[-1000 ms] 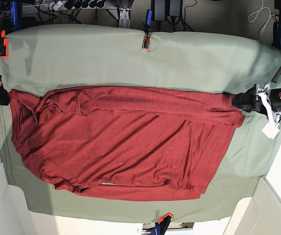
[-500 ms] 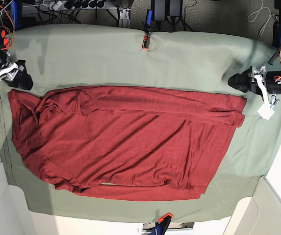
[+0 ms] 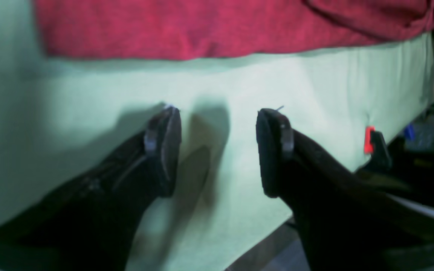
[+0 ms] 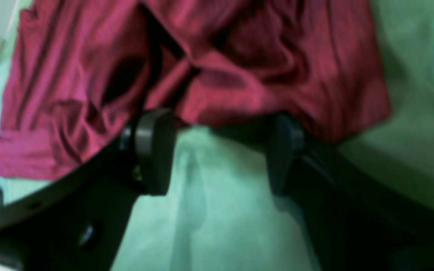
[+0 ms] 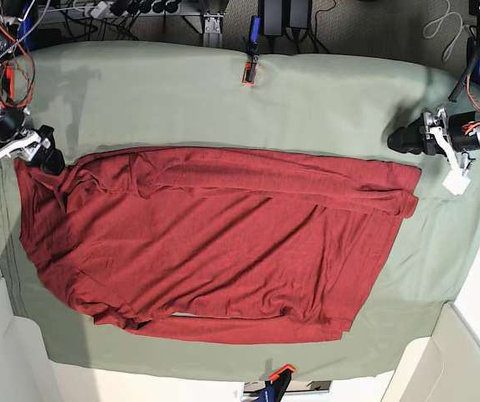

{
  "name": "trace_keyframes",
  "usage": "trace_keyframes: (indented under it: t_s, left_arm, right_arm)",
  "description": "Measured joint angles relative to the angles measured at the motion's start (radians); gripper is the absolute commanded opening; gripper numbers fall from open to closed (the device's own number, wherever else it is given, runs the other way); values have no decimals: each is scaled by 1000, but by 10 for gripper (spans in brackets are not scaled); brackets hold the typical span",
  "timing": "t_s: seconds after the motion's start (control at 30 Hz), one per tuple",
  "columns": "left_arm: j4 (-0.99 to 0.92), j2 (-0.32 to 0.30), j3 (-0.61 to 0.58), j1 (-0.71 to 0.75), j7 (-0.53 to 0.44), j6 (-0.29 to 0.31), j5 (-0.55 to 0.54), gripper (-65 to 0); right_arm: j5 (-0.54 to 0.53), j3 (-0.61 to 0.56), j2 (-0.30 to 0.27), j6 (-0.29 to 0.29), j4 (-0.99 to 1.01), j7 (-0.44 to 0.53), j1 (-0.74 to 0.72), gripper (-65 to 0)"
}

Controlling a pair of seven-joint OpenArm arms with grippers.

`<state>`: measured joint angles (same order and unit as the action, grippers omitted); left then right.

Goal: Fold the T-shirt properly
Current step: 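Move both grippers to the folded edge's ends and grasp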

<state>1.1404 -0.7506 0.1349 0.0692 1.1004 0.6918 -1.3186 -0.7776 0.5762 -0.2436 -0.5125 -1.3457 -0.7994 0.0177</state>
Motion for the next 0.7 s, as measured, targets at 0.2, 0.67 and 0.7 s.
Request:
trace_keyframes:
  t_s: [0.2, 0.67, 0.7]
  left_arm:
    - [-48, 0, 37, 0, -19, 0, -3, -304]
    - [-68, 93, 92, -29, -143, 5, 126, -304]
    - [-68, 108, 97, -34, -160, 6, 142, -304]
  right_arm:
    - [8, 31, -1, 0, 37, -2, -42, -275]
    - [22, 31, 0, 0, 89, 9, -85, -275]
    - [22, 31, -1, 0, 89, 9, -85, -275]
